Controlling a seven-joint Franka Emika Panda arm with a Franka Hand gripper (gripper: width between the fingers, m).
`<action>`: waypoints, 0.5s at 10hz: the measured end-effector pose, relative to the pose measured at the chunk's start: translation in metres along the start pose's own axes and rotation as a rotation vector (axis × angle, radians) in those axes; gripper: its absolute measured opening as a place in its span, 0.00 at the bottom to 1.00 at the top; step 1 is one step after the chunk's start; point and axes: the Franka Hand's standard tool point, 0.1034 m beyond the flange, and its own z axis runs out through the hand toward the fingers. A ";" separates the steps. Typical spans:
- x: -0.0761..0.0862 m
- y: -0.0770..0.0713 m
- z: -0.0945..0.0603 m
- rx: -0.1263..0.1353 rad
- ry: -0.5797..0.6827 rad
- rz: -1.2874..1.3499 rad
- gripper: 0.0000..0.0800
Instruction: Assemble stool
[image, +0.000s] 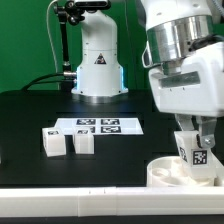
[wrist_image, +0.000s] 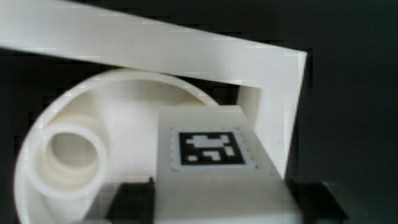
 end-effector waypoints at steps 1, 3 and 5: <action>-0.001 0.001 0.000 0.003 -0.013 0.097 0.44; -0.004 0.002 0.001 0.003 -0.022 0.207 0.44; -0.004 0.002 0.002 0.002 -0.022 0.198 0.44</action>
Offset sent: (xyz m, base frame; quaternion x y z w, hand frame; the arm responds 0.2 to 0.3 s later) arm 0.0000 0.0000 0.0000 0.0000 0.0000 0.0650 0.9979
